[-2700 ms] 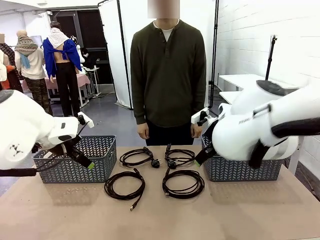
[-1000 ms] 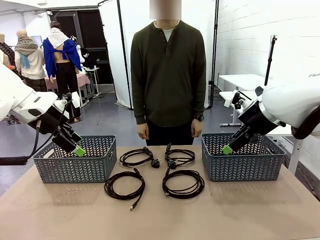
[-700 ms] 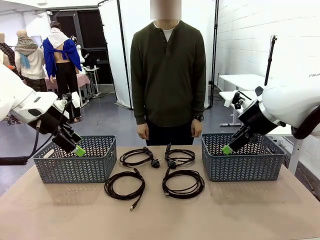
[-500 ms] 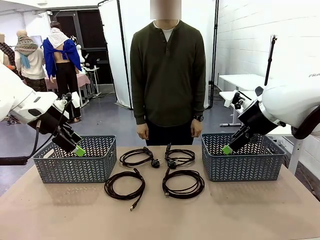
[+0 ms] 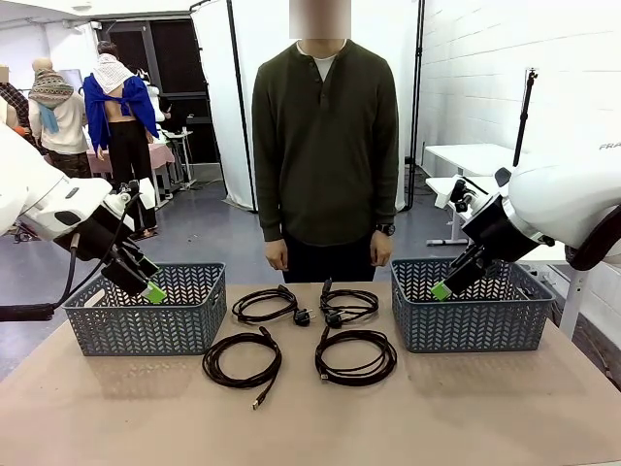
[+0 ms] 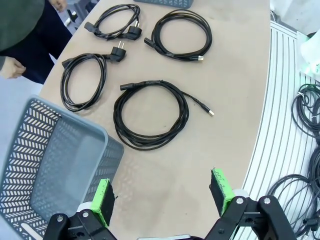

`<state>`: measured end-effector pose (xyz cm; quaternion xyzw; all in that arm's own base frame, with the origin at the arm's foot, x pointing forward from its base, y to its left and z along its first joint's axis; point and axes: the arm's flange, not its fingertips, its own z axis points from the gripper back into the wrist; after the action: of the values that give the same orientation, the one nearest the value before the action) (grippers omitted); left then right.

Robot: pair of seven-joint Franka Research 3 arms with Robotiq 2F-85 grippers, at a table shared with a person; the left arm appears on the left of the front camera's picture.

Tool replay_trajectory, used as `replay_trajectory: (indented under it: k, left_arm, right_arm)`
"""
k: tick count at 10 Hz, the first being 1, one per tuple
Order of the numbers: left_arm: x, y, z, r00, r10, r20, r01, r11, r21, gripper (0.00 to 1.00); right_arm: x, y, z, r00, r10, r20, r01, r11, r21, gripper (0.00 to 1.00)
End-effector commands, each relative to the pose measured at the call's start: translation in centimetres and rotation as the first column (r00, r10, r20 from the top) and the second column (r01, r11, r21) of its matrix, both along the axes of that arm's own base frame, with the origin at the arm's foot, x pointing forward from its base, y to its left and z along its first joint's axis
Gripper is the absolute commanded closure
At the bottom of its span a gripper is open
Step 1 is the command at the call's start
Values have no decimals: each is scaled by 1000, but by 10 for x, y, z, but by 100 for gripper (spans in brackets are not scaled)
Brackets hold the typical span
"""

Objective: Organize the cables according to human instructions.
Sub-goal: Pick up a bundle of cables and place it in the basket indicated by the human.

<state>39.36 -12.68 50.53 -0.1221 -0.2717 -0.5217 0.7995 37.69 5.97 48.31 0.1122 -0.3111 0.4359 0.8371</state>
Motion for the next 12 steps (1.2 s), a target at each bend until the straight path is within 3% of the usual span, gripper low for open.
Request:
replay_trajectory:
  k: [1,12]
  left_arm:
    - [4,2,0,1000,-18,1,18,1000,-11,0]
    - [4,2,0,1000,-18,1,18,1000,-11,0]
  right_arm:
    - [1,-1,-2,1000,15,-2,-15,1000,24,0]
    - [1,-1,-2,1000,15,-2,-15,1000,24,0]
